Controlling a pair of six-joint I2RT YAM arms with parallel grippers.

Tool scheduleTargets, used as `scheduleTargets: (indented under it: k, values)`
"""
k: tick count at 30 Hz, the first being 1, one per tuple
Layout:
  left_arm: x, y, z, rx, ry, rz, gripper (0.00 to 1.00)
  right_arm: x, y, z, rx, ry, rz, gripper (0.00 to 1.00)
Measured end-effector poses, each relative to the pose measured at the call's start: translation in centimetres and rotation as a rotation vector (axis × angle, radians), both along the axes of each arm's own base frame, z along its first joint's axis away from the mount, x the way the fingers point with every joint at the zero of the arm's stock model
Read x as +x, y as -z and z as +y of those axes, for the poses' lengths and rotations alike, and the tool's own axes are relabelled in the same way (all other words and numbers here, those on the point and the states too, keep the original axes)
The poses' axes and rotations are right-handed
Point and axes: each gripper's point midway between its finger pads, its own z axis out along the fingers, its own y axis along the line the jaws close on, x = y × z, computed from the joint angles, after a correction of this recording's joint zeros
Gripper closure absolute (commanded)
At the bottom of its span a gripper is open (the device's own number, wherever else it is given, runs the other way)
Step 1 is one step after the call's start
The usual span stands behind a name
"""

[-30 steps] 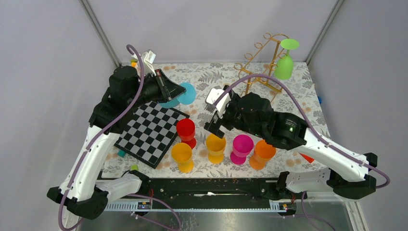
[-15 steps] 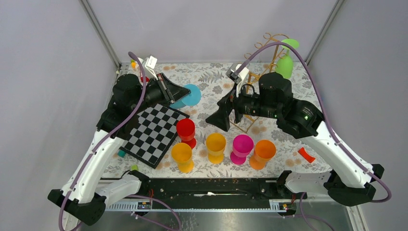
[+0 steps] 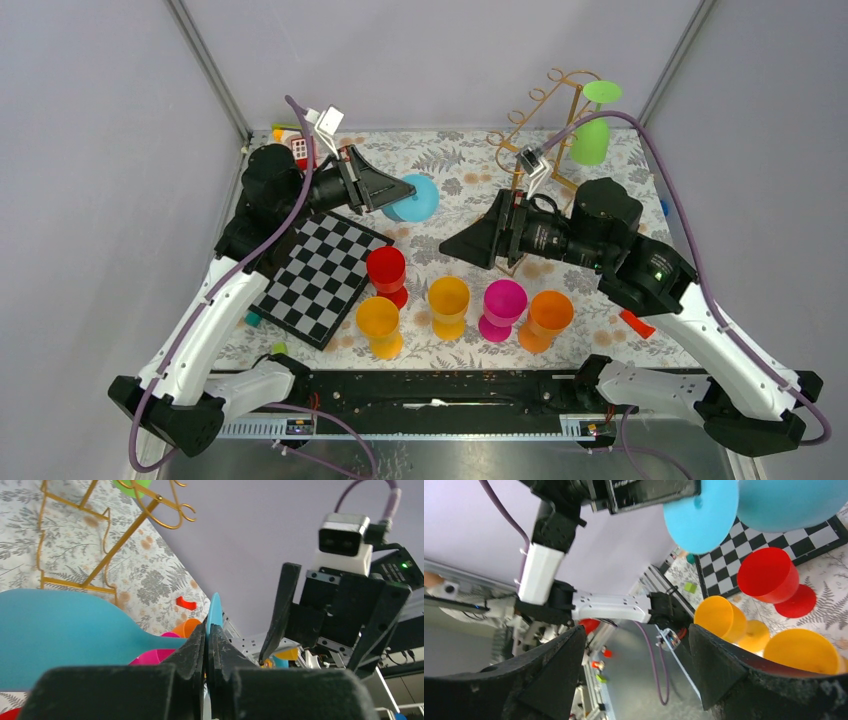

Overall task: Place the wine glass upside down on the wine glass rack
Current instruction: Turn the wine glass upside down at the wine rack.

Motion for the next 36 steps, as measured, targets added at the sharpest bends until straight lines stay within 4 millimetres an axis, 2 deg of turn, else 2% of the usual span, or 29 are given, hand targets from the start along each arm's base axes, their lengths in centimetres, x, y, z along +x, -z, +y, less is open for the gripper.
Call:
scheduleTargets:
  k: [2,4,7,13,17,22,25,27,31,36]
  values:
    - [-0.4,-0.4,-0.2,-0.014,0.023,-0.007,1.00,0.4,-0.7,0.2,0.038,0.026,0.036,0.21]
    - [-0.8,-1.0,-0.3,-0.033,0.046,-0.008,1.00,0.7,-1.1,0.4,0.062,0.048,0.066,0.29]
    - [-1.5,-2.2,-0.6,-0.084,0.084,0.003,1.00,1.4,-1.5,0.9,0.085,0.076,0.111,0.34]
    - [-2.8,-5.2,-0.4,-0.194,0.121,-0.018,1.00,3.4,-1.4,2.1,0.091,0.137,0.172,0.38]
    - [-3.6,-6.5,-0.1,-0.231,0.132,-0.045,1.00,4.2,-1.5,2.6,0.095,0.155,0.176,0.42]
    - [-3.6,-6.8,-0.1,-0.248,0.134,-0.026,1.00,5.3,-3.7,3.5,0.139,0.156,0.143,0.46]
    - [-3.6,-6.8,-0.2,-0.252,0.135,-0.013,1.00,6.3,-4.5,4.3,0.164,0.156,0.129,0.56]
    - [-3.4,-6.7,-0.2,-0.252,0.135,-0.009,1.00,6.8,-4.5,4.5,0.171,0.158,0.135,0.57]
    - [-2.2,-6.2,-0.5,-0.250,0.120,0.000,1.00,8.0,-4.2,4.4,0.174,0.172,0.152,0.69]
    - [-0.6,-5.7,-1.1,-0.257,0.116,0.016,1.00,9.2,-4.3,3.7,0.181,0.201,0.153,0.92]
